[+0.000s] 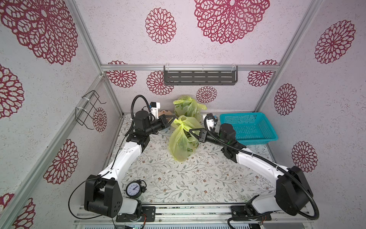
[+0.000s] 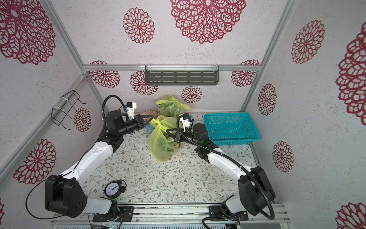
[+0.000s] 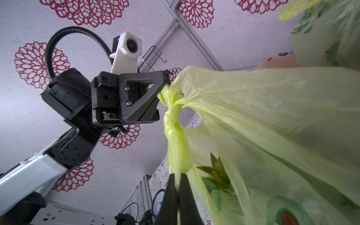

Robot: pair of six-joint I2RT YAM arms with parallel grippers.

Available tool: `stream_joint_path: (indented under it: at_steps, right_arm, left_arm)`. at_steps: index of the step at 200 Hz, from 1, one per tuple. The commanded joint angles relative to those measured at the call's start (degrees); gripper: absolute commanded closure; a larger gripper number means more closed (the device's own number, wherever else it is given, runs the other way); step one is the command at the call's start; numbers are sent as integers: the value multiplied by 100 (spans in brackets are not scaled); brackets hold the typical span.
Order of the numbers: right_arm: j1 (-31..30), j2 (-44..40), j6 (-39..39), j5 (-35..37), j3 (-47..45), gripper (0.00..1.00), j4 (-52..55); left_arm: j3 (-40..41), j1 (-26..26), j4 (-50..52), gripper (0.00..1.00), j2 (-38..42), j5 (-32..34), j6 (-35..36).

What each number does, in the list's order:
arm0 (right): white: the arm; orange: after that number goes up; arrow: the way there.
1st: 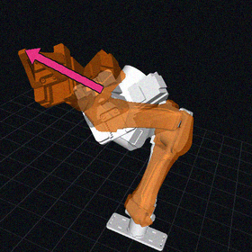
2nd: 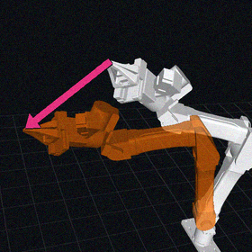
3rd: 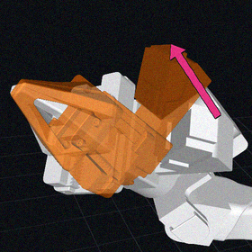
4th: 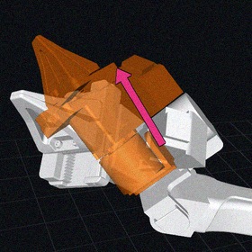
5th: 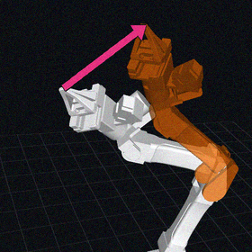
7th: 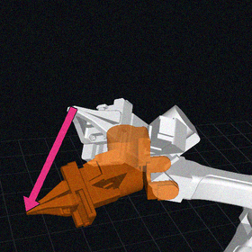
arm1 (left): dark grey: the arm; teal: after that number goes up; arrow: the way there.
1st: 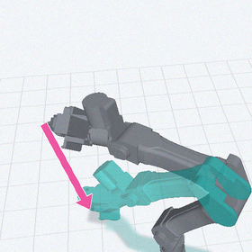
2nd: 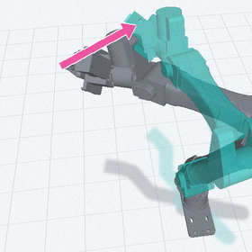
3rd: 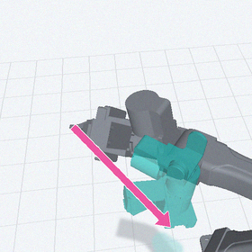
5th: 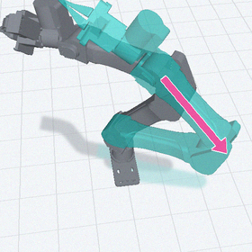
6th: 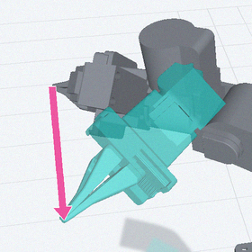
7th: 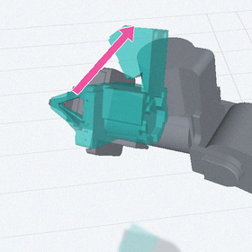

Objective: Place the pineapple into a plastic bag & tie a knot
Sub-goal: Tie the plastic bag at the center of the board.

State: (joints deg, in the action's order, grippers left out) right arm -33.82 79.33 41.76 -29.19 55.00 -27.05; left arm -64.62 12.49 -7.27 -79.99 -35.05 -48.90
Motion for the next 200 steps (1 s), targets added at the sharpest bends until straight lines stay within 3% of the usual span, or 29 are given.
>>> stream_joint_path:
  at_steps: [1, 49, 74, 151, 200]
  right_arm:
    - [120, -408, -537, 979, -231, 100, 539]
    - [239, -523, -146, 2554, -961, 100, 1183]
    - [330, -496, -43, 3102, -868, 100, 1654]
    - [374, -663, -945, 2887, 1065, 100, 2261]
    - [418, -543, -777, 2740, 1044, 100, 2253]
  left_arm:
    - [133, -241, 302, 100, 263, 457, 486]
    - [812, -504, 670, 100, 326, 995, 800]
    - [884, -671, 880, 100, 308, 1199, 949]
    - [-1073, -1028, 2066, 100, 370, 1291, 1672]
    - [-904, -1113, 2069, 100, 443, 1335, 1678]
